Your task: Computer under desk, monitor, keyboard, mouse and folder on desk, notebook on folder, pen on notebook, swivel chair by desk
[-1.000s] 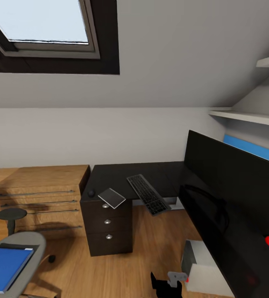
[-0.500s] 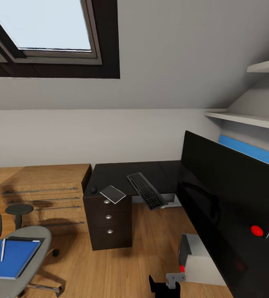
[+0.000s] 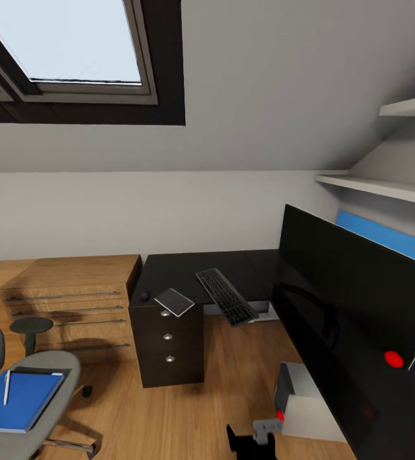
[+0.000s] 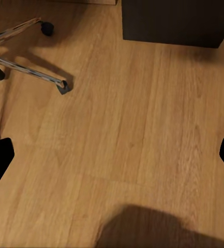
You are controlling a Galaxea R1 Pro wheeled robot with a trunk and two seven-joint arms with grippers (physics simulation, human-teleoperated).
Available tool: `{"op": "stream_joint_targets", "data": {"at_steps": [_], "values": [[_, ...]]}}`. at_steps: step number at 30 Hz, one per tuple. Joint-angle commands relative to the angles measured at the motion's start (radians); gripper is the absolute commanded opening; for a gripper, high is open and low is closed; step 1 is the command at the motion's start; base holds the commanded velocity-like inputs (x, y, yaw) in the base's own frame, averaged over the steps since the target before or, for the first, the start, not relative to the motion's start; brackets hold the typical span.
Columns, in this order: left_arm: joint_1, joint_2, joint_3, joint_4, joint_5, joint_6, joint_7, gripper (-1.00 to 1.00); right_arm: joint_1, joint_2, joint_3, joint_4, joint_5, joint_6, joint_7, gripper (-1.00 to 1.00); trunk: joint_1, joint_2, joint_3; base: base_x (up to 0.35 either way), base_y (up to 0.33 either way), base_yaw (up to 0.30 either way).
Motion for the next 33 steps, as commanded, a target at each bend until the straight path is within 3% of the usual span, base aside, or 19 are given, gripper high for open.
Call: {"op": "stream_joint_targets", "data": {"at_steps": [1, 6, 7, 10, 11, 13, 14, 16, 17, 21, 22, 25, 29, 33], "values": [[0.0, 0.001, -0.005, -0.001, 0.011, -0.005, 0.006, 1.0, -0.001, 0.0, -0.005, -0.008, 0.02, -0.004, 0.002, 1.0, -0.004, 0.006, 0.002, 0.0, 0.0, 0.0], [0.0, 0.0, -0.005, -0.001, 0.01, -0.004, 0.007, 1.0, -0.001, 0.003, -0.001, -0.153, 0.033, 0.016, -0.002, 1.0, -0.023, 0.041, 0.018, 0.0, 0.0, 0.0], [0.0, 0.0, -0.005, -0.001, 0.01, -0.004, 0.007, 1.0, -0.002, 0.007, -0.001, -0.218, 0.034, 0.063, -0.004, 1.0, -0.027, 0.048, 0.021, 0.0, 0.0, 0.0], [0.0, -0.001, -0.005, -0.001, 0.009, -0.005, 0.007, 1.0, -0.002, 0.021, -0.001, -0.385, 0.034, 0.268, -0.004, 1.0, -0.038, 0.069, 0.03, 0.0, 0.0, 0.0], [0.0, -0.001, -0.005, -0.001, 0.009, -0.004, 0.007, 1.0, -0.002, 0.026, -0.001, -0.495, 0.034, 0.405, -0.004, 1.0, -0.042, 0.076, 0.033, 0.0, 0.0, 0.0], [0.0, -0.001, -0.005, -0.001, 0.009, -0.004, 0.007, 1.0, -0.002, 0.03, 0.0, -0.613, 0.033, 0.549, -0.004, 1.0, -0.05, 0.09, 0.04, 0.0, 0.0, 0.0], [0.0, -0.001, -0.005, -0.001, 0.009, -0.004, 0.007, 1.0, -0.002, 0.032, 0.0, -0.729, 0.032, 0.694, -0.004, 1.0, -0.054, 0.097, 0.043, 0.0, 0.0, 0.0], [0.0, -0.001, -0.005, -0.001, 0.009, -0.004, 0.007, 1.0, -0.002, 0.034, 0.0, -0.839, 0.031, 0.834, -0.005, 1.0, -0.061, 0.111, 0.049, 0.0, 0.0, 0.0], [0.0, -0.001, -0.005, -0.001, 0.009, -0.004, 0.007, 1.0, -0.002, 0.035, 0.001, -0.939, 0.032, 0.97, -0.006, 1.0, -0.065, 0.118, 0.052, 0.0, 0.0, 0.0], [0.0, -0.001, -0.005, -0.001, 0.009, -0.005, 0.007, 1.0, -0.002, 0.035, 0.0, -1.112, 0.033, 1.226, -0.007, 1.0, -0.08, 0.146, 0.065, 0.0, 0.0, 0.0], [0.0, -0.001, -0.005, -0.001, 0.009, -0.005, 0.007, 1.0, -0.002, 0.034, 0.0, -1.193, 0.033, 1.339, -0.007, 1.0, -0.084, 0.153, 0.068, 0.0, 0.0, 0.0], [0.0, 0.0, -0.005, -0.001, 0.009, -0.006, 0.007, 1.0, 0.0, 0.033, -0.003, -1.335, 0.031, 1.49, -0.006, 1.0, -0.096, 0.174, 0.077, 0.0, 0.0, 0.0], [0.0, 0.001, -0.005, -0.001, 0.009, -0.009, 0.007, 1.0, 0.02, 0.031, -0.011, -1.411, 0.029, 1.553, -0.003, 1.0, -0.107, 0.195, 0.087, 0.0, 0.0, 0.0], [0.0, 0.002, -0.005, -0.001, 0.01, -0.011, 0.006, 1.0, 0.035, 0.03, -0.016, -1.427, 0.028, 1.56, -0.001, 1.0, -0.107, 0.195, 0.087, 0.0, 0.0, 0.0]]}}
